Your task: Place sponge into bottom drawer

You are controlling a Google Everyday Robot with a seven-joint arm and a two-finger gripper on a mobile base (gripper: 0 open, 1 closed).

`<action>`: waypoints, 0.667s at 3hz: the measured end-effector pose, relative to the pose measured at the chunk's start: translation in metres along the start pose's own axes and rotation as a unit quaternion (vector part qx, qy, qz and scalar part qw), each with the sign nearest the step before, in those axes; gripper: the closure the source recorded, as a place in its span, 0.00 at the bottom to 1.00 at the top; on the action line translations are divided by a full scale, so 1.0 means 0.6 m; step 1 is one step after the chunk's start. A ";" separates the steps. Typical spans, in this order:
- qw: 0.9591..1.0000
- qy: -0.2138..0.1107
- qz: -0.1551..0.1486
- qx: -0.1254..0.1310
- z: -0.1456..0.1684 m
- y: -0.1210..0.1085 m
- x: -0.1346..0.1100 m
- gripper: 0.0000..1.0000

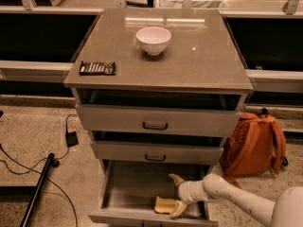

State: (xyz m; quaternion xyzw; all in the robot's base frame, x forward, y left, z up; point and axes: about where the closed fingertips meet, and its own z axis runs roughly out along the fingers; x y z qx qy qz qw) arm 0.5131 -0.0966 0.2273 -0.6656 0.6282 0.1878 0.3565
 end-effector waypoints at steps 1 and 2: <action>0.999 0.023 0.015 -0.021 -0.007 0.007 -0.004 0.00; 0.999 0.026 0.025 -0.026 -0.007 0.011 -0.005 0.00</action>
Offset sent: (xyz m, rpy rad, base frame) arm -0.0047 -0.0010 0.0031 -0.0401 0.0469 -0.0014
